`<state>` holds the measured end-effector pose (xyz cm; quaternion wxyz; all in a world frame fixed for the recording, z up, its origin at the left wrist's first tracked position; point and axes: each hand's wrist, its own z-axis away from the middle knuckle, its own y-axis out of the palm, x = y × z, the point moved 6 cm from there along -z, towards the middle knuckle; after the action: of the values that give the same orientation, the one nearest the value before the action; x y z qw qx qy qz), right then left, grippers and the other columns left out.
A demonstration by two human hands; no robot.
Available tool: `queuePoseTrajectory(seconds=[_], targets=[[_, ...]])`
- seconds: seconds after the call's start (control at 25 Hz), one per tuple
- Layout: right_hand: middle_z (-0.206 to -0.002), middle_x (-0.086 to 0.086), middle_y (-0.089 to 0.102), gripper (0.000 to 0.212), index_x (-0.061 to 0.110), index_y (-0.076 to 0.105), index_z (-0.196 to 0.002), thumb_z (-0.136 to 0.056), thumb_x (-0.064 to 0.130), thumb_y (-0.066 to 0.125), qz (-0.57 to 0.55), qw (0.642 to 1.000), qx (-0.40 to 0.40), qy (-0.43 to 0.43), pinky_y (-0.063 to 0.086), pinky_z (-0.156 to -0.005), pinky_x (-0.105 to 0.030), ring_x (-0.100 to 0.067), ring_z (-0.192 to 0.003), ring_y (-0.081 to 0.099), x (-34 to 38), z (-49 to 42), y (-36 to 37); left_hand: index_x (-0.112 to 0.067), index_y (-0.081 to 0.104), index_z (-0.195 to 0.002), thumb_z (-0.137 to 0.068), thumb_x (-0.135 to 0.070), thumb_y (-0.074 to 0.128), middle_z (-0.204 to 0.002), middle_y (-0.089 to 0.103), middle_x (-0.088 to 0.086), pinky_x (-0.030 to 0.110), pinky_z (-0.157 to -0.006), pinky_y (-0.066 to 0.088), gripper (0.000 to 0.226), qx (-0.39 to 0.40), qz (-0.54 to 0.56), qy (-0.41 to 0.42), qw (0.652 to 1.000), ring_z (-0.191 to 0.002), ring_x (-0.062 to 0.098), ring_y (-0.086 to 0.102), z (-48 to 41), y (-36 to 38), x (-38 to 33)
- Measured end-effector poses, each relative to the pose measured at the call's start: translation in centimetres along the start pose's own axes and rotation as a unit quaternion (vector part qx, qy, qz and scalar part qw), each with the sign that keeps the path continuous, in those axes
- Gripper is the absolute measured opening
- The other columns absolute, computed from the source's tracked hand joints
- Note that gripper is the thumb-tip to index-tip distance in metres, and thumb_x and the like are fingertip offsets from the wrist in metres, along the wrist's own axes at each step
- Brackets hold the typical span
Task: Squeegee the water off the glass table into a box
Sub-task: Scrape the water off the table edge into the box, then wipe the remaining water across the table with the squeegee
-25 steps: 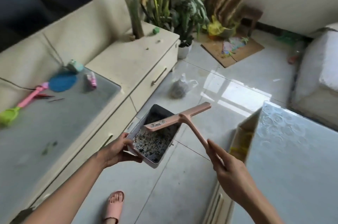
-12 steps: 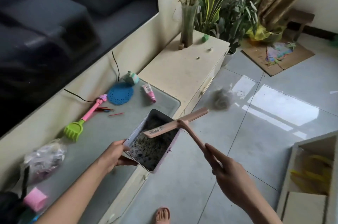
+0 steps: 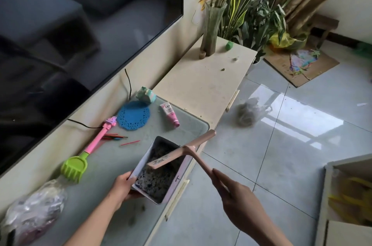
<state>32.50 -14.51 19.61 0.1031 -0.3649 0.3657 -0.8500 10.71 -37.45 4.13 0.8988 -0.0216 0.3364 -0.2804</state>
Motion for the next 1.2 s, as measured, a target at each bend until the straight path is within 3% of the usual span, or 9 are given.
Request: queuePoseTrajectory(seconds=[0.24, 0.4, 0.56, 0.68, 0.76, 0.88, 1.04, 1.2], targets=[[-0.092, 0.004, 0.064, 0.03, 0.044, 0.045, -0.127, -0.1, 0.043, 0.033, 0.003, 1.0, -0.003, 0.003, 0.047, -0.073, -0.032, -0.019, -0.084, 0.058, 0.9, -2.2, 0.3, -0.011, 0.059, -0.124, -0.099, -0.013, 0.047, -0.103, 0.063, 0.011, 0.03, -0.058, 0.051, 0.028, -0.015, -0.07, 0.011, 0.997, -0.084, 0.024, 0.058, -1.9, -0.3, 0.6], [-0.088, 0.004, 0.062, 0.034, 0.045, 0.043, -0.133, -0.1, 0.044, 0.032, 0.001, 1.0, 0.0, 0.001, 0.047, -0.072, -0.033, -0.019, -0.082, 0.057, 1.3, -2.8, 0.3, -0.011, 0.058, -0.126, -0.099, -0.012, 0.047, -0.102, 0.06, 0.009, 0.022, -0.054, 0.043, 0.029, -0.036, -0.058, 0.012, 0.998, -0.074, 0.016, 0.054, -2.3, -0.5, 1.2], [-0.081, 0.005, 0.06, 0.032, 0.044, 0.045, -0.13, -0.101, 0.042, 0.033, -0.004, 1.0, -0.004, -0.007, 0.046, -0.068, -0.033, -0.019, -0.077, 0.056, 1.4, -2.7, 0.2, -0.006, 0.055, -0.13, -0.098, -0.013, 0.05, -0.119, 0.06, 0.015, 0.038, -0.073, 0.048, 0.033, -0.054, -0.053, -0.016, 0.997, -0.097, 0.029, 0.055, -2.4, -0.8, 1.9], [-0.086, 0.004, 0.064, 0.029, 0.043, 0.047, -0.126, -0.1, 0.042, 0.034, -0.018, 1.0, -0.014, 0.009, 0.048, -0.072, -0.034, -0.02, -0.079, 0.057, 0.4, -1.8, -0.8, -0.008, 0.036, -0.144, -0.095, -0.022, 0.057, -0.142, 0.045, 0.019, 0.048, -0.087, 0.049, 0.055, -0.087, -0.105, -0.032, 0.99, -0.122, 0.038, 0.049, -0.6, -0.8, 0.9], [-0.083, 0.007, 0.063, 0.03, 0.045, 0.047, -0.127, -0.099, 0.043, 0.036, -0.036, 0.999, -0.022, 0.028, 0.048, -0.072, -0.034, -0.018, -0.078, 0.057, -0.8, -0.6, -1.9, -0.004, 0.026, -0.148, -0.092, -0.02, 0.059, -0.15, 0.032, 0.021, 0.045, -0.105, 0.038, 0.067, -0.144, -0.209, 0.014, 0.967, -0.134, 0.038, 0.038, 1.4, -0.8, -1.1], [-0.075, 0.013, 0.057, 0.033, 0.047, 0.047, -0.13, -0.098, 0.043, 0.039, -0.067, 0.995, -0.046, 0.052, 0.045, -0.07, -0.03, -0.016, -0.081, 0.058, -3.0, 1.6, -4.5, -0.003, 0.029, -0.147, -0.09, -0.011, 0.056, -0.152, 0.027, 0.019, 0.042, -0.112, 0.028, 0.063, -0.161, -0.252, 0.134, 0.945, -0.139, 0.033, 0.03, 5.6, 2.5, -5.3], [-0.079, 0.014, 0.058, 0.035, 0.039, 0.051, -0.131, -0.096, 0.038, 0.047, -0.11, 0.985, -0.106, 0.08, 0.043, -0.069, -0.029, -0.014, -0.078, 0.054, -7.6, 4.4, -9.4, -0.002, 0.042, -0.138, -0.09, -0.012, 0.055, -0.142, 0.043, 0.019, 0.043, -0.107, 0.036, 0.051, -0.071, -0.277, 0.222, 0.932, -0.128, 0.034, 0.043, 10.8, 11.6, -9.4], [-0.111, 0.004, 0.068, 0.037, 0.034, 0.053, -0.13, -0.093, 0.029, 0.054, -0.133, 0.97, -0.168, 0.112, 0.046, -0.083, -0.034, -0.022, -0.106, 0.06, -15.1, 8.8, -15.4, -0.006, 0.039, -0.142, -0.091, -0.011, 0.052, -0.144, 0.04, 0.018, 0.034, -0.106, 0.031, 0.053, -0.008, -0.34, 0.276, 0.899, -0.132, 0.032, 0.04, 16.8, 22.5, -12.6]])
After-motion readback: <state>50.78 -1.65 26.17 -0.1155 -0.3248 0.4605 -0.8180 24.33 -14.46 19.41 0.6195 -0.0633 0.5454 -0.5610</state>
